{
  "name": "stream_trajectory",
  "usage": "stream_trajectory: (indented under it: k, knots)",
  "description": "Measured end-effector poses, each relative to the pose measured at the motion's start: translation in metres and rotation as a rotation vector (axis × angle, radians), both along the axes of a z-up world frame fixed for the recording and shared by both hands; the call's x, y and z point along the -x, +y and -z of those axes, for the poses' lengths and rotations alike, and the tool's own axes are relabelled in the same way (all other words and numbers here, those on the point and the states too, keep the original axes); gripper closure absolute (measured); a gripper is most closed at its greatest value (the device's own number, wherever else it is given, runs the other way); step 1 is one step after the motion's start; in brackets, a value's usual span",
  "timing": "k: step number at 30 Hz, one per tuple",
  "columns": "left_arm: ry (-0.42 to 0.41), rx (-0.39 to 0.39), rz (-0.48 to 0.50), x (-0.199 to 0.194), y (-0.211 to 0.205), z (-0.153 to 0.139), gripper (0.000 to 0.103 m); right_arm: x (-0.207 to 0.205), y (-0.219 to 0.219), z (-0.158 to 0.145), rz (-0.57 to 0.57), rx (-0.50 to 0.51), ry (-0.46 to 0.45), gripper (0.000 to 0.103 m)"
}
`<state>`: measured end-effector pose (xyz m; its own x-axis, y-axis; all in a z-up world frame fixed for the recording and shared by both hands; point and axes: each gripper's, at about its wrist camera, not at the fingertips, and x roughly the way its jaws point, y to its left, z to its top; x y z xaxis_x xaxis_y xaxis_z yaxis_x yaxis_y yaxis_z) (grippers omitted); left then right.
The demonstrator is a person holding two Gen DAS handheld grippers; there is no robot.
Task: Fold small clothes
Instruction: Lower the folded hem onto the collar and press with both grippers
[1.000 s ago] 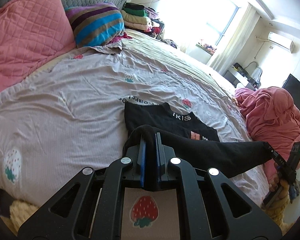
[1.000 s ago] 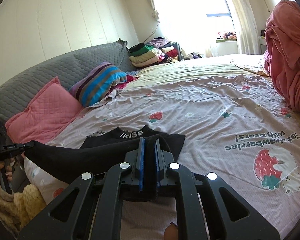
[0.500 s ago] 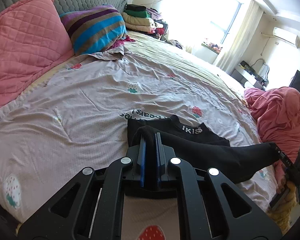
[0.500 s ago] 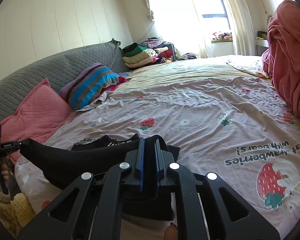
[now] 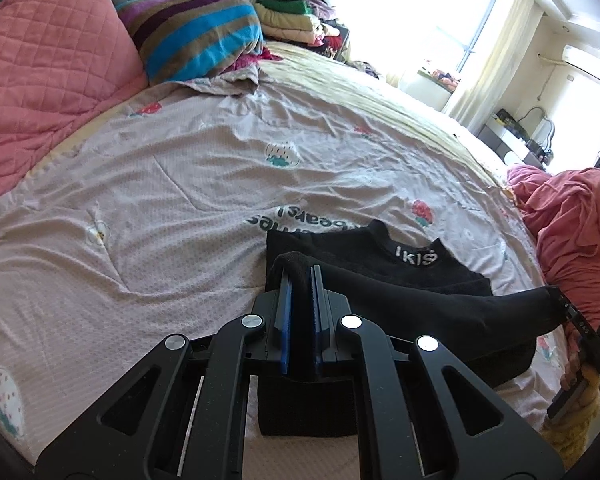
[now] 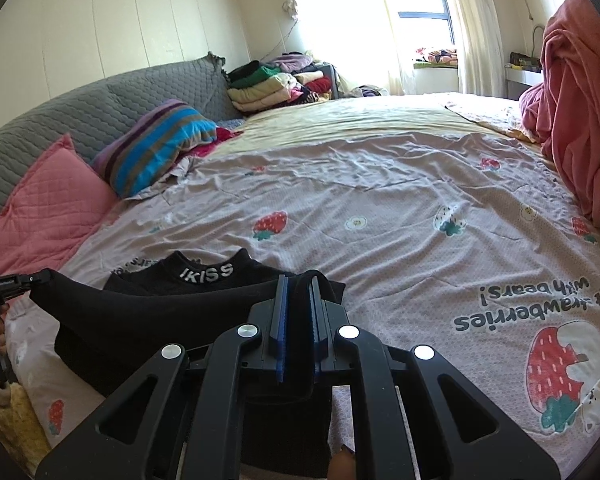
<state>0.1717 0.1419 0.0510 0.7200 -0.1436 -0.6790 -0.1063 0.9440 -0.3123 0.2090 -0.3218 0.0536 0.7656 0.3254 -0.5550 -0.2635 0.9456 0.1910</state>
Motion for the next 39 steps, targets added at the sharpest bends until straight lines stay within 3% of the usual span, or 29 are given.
stream_trajectory:
  k: [8,12,14,20,22,27,34,39]
  knots:
    - [0.013,-0.013,-0.009,-0.007,-0.002,0.013,0.099,-0.011,0.007,0.017,0.013,0.038,0.038,0.093]
    - [-0.004,-0.026,-0.017,-0.002,-0.003,0.010,0.095,-0.009,0.007,0.020,0.048,0.071,0.032,0.070]
    - [-0.015,-0.027,-0.016,0.004,-0.004,0.008,0.089,-0.003,0.005,0.019,0.061,0.074,0.018,0.070]
    - [-0.024,-0.052,0.045,0.019,-0.020,0.007,0.089,0.017,0.014,0.015,-0.005,0.084,-0.008,0.072]
    - [-0.004,-0.076,0.076,0.021,-0.031,0.014,0.089,0.027,0.026,0.017,-0.069,0.112,-0.004,0.079]
    - [0.081,-0.143,0.152,0.017,-0.060,0.046,0.090,0.036,0.055,0.036,-0.179,0.172,0.060,0.081]
    - [0.106,-0.200,0.177,-0.001,-0.083,0.066,0.090,0.008,0.078,0.080,-0.161,0.284,0.195,0.081]
    - [0.113,-0.222,0.173,-0.025,-0.087,0.069,0.090,-0.015,0.082,0.084,-0.147,0.266,0.190,0.081]
